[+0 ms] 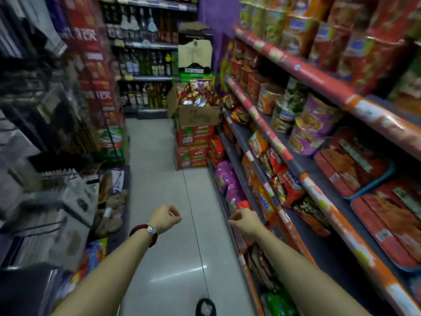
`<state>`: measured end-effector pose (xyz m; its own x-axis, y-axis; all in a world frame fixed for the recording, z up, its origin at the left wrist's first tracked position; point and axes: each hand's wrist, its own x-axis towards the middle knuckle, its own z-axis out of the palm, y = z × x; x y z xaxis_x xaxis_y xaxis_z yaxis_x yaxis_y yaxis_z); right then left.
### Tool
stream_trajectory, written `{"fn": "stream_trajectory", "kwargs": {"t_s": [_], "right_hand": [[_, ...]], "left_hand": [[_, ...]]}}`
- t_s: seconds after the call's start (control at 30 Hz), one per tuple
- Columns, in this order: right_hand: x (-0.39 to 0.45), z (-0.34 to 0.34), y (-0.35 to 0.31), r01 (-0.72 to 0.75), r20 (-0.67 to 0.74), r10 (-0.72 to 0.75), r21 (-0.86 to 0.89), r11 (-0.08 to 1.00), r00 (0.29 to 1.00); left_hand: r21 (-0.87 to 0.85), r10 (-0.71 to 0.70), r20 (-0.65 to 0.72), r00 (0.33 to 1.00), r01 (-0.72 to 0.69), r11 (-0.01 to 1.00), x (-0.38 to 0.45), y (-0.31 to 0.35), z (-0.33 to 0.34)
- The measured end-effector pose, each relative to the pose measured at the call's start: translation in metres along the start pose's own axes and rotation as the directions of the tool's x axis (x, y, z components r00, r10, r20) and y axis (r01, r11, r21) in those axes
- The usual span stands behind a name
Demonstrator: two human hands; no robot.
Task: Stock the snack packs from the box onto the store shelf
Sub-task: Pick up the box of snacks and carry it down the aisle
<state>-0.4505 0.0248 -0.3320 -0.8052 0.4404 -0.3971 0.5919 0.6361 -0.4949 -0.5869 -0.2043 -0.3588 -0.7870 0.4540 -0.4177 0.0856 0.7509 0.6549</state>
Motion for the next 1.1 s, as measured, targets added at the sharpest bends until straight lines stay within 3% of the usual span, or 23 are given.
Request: {"fn": "stream_trajectory", "kwargs": {"t_s": [0.4,0.77,1.1], "right_hand": [[0.215,-0.067,-0.097,0.134,0.077,-0.135,0.019,0.991,0.988],[0.403,-0.103,-0.194,0.063,0.029,-0.064,0.034,0.997,0.998],[0.542,-0.158,-0.213,-0.044,-0.042,0.049,0.113,0.993,0.998]], "left_hand": [[-0.022,-0.102,-0.134,0.986,0.100,0.995,0.163,0.063,-0.112],[-0.029,-0.044,-0.117,0.992,0.041,0.999,0.369,0.087,-0.222],[-0.023,-0.024,-0.072,0.997,0.022,0.999,0.532,0.131,-0.272]]}}
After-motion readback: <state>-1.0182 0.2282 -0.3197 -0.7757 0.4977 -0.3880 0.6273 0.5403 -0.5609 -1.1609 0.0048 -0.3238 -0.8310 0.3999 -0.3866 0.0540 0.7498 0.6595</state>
